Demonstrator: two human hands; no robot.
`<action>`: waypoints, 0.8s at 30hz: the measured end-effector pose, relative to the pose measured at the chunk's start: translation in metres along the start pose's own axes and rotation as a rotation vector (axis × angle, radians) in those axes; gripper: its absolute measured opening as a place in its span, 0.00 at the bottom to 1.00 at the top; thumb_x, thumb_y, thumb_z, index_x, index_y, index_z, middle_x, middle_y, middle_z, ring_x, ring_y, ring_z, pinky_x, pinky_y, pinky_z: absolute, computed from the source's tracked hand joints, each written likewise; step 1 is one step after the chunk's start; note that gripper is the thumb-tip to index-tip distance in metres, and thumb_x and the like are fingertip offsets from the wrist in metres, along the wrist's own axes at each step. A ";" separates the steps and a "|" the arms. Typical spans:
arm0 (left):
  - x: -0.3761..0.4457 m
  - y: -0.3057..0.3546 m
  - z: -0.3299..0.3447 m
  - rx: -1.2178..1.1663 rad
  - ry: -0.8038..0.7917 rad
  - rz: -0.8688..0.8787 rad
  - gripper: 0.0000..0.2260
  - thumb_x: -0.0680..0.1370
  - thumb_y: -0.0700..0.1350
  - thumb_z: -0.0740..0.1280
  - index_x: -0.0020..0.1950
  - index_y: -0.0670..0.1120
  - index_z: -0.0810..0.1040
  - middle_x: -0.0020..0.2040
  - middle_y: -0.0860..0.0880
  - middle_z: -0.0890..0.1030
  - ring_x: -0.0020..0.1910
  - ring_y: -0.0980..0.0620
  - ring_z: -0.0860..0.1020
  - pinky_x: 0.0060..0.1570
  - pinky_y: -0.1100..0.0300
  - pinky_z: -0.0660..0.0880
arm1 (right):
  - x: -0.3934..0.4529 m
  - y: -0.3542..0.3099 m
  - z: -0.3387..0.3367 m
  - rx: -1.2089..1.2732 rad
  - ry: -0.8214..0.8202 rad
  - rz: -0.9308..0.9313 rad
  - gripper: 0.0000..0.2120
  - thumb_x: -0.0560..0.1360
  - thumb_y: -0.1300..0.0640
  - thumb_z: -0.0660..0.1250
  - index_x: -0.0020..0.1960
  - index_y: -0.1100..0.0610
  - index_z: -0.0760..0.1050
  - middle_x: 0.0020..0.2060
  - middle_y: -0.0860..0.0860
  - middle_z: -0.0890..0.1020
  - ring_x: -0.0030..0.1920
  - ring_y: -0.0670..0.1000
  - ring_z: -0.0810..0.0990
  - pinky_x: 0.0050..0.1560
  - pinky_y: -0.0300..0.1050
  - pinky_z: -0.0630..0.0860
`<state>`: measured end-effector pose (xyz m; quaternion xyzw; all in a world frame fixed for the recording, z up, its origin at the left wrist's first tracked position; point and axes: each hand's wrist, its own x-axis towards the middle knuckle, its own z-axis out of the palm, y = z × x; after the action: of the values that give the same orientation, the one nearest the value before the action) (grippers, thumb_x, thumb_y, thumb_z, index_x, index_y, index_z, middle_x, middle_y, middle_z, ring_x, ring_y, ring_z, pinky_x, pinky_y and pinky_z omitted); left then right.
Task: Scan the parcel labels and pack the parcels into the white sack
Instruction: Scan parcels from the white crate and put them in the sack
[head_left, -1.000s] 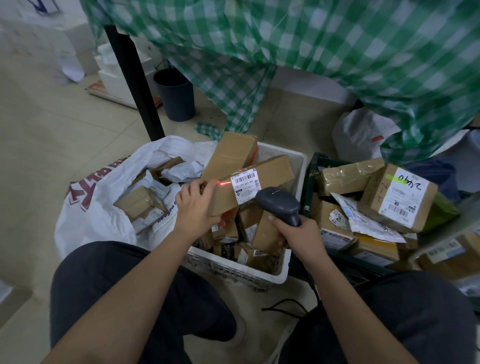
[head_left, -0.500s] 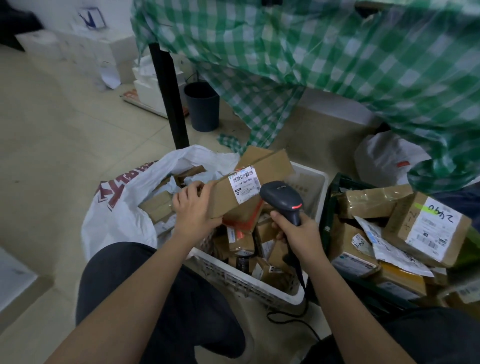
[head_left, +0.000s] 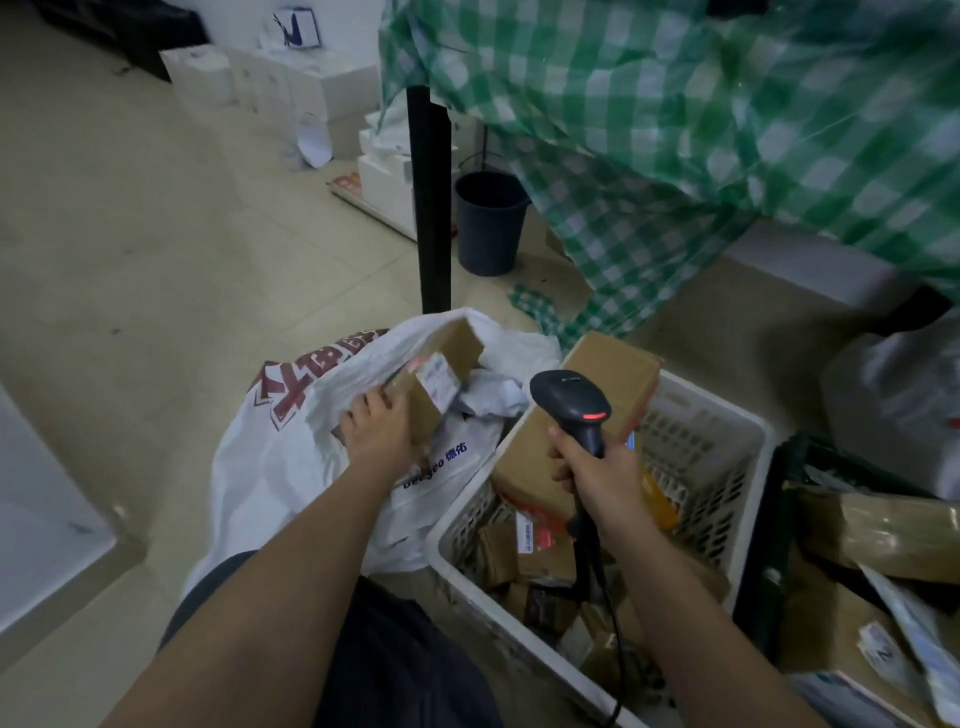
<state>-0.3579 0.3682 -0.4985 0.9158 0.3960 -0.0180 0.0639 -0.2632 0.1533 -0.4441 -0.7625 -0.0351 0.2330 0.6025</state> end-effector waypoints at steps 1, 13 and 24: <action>0.007 0.000 0.010 0.036 -0.110 0.012 0.41 0.71 0.58 0.71 0.77 0.52 0.53 0.67 0.39 0.63 0.67 0.37 0.62 0.64 0.44 0.61 | 0.005 0.003 0.000 -0.014 -0.003 0.005 0.07 0.75 0.55 0.71 0.42 0.57 0.77 0.36 0.52 0.81 0.27 0.45 0.77 0.32 0.39 0.72; 0.011 0.038 0.047 -0.239 -0.173 0.215 0.23 0.77 0.53 0.65 0.70 0.47 0.69 0.69 0.40 0.70 0.68 0.37 0.66 0.65 0.43 0.66 | 0.002 0.035 -0.070 -0.032 0.137 0.101 0.12 0.74 0.53 0.72 0.41 0.61 0.75 0.32 0.58 0.76 0.33 0.55 0.76 0.37 0.47 0.71; -0.089 0.162 0.048 -0.484 -0.134 0.639 0.19 0.78 0.48 0.66 0.68 0.47 0.73 0.63 0.47 0.73 0.63 0.46 0.70 0.61 0.52 0.69 | -0.043 0.069 -0.140 -0.023 0.305 0.096 0.07 0.76 0.55 0.70 0.48 0.59 0.79 0.36 0.53 0.82 0.35 0.49 0.79 0.36 0.41 0.74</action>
<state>-0.3002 0.1871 -0.5223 0.9481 0.0794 0.0368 0.3057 -0.2610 -0.0063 -0.4723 -0.7966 0.0905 0.1427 0.5804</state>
